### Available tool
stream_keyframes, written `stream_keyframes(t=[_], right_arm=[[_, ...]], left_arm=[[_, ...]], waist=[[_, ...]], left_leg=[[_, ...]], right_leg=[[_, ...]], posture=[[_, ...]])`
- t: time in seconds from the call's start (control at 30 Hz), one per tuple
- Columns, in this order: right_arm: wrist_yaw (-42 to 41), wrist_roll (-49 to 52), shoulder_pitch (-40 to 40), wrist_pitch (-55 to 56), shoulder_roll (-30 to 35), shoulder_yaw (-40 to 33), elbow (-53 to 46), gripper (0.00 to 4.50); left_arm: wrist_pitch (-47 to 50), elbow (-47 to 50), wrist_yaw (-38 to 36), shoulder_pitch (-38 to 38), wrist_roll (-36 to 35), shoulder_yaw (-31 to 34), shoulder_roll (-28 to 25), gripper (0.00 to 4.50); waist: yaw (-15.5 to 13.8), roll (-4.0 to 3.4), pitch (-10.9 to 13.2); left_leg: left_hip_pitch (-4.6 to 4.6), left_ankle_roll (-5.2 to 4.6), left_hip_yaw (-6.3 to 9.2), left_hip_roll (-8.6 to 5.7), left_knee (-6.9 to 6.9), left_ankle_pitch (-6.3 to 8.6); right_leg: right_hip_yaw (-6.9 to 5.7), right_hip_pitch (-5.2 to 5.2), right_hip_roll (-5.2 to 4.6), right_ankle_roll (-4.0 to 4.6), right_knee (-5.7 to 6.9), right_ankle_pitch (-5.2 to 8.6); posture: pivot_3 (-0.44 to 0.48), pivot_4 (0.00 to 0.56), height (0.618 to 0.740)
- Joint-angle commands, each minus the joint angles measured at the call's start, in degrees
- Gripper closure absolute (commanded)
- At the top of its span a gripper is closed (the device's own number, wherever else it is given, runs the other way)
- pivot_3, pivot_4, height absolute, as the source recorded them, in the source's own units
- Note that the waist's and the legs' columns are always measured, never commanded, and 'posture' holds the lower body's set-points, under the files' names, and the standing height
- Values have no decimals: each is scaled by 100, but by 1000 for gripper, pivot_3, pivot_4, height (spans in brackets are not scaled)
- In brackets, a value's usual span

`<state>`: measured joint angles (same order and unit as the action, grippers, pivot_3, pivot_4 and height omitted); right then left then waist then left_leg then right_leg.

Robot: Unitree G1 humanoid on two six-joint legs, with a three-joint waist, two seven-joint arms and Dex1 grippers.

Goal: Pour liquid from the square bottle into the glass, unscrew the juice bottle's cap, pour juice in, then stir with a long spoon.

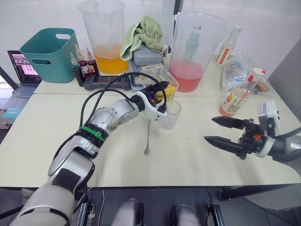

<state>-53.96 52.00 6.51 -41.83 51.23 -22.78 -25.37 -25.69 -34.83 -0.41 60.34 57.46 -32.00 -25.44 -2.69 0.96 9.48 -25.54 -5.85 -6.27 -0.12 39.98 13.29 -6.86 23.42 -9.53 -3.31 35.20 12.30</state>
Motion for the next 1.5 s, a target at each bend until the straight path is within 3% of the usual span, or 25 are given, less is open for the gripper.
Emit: stream_keyframes(t=[0.03, 1.13, 1.27, 1.5], right_arm=[[-29, 65, 35, 26, 89, -117, -112, 0], [-274, -87, 49, 157, 70, -66, 87, 0], [-335, -128, 81, 158, 60, -53, 126, 0], [-425, -188, 192, 170, 63, 34, 211, 0]], left_arm=[[34, 224, 356, 399, 24, 140, -44, 1713], [98, 351, 511, 411, 320, 92, -102, 1713], [34, 381, 400, 363, 112, 179, -71, 1713], [201, 301, -149, 173, -876, 584, 106, 1713]], waist=[[1, 0, 0], [2, 0, 0], [1, 0, 0], [20, 0, 0]], left_leg=[[0, 0, 0, 0, 0, 0], [-1, 0, 0, 0, 8, 0], [-1, 0, 0, 0, 9, 0], [-3, -2, 0, 2, 17, 1]], right_leg=[[0, 0, 0, 0, 0, 0], [0, 2, 0, 0, 10, 0], [1, 2, 0, 0, 12, 0], [1, 6, -2, 0, 17, 0]], posture=[[0, 150, 739], [0, 150, 739], [0, 150, 739], [0, 150, 739]])
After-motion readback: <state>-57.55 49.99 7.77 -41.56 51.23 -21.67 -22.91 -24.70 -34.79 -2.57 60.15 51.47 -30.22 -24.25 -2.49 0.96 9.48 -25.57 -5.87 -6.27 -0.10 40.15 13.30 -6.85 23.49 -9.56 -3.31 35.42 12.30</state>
